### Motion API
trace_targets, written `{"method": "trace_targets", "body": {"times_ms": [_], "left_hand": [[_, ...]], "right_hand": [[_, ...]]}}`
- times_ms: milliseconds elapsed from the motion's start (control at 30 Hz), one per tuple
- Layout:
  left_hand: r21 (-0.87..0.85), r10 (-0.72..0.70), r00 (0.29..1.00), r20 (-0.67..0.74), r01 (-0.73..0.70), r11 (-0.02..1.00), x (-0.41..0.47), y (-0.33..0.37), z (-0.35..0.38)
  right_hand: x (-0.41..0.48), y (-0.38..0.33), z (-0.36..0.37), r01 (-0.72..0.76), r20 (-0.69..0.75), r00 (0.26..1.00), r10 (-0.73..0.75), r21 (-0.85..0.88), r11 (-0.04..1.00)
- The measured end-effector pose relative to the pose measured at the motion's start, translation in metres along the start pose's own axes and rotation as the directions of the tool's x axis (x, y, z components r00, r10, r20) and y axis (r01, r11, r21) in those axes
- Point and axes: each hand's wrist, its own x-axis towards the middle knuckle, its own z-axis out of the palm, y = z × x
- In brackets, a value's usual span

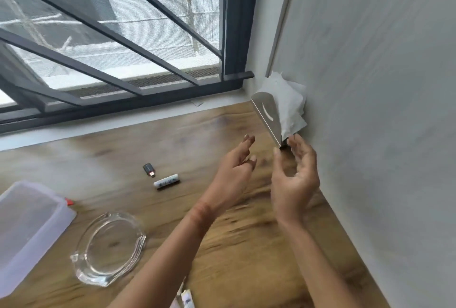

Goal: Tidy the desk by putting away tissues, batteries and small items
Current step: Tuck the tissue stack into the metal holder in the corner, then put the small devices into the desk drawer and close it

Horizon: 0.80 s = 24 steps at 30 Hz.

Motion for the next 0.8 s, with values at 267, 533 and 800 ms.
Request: {"method": "trace_targets", "body": {"times_ms": [267, 533, 800], "left_hand": [[-0.050, 0.021, 0.970, -0.241, -0.034, 0.998, -0.088, -0.017, -0.046], [-0.020, 0.058, 0.845, -0.531, -0.081, 0.997, -0.152, -0.027, -0.096], [-0.058, 0.006, 0.811, -0.585, -0.049, 0.997, -0.186, -0.045, -0.117]], "right_hand": [[-0.055, -0.047, 0.018, 0.036, 0.458, 0.888, -0.042, 0.021, 0.999], [-0.082, -0.068, 0.103, 0.340, 0.798, 0.595, -0.090, -0.149, 0.929], [-0.096, -0.071, 0.147, 0.520, 0.922, 0.385, 0.026, -0.241, 0.819]]}}
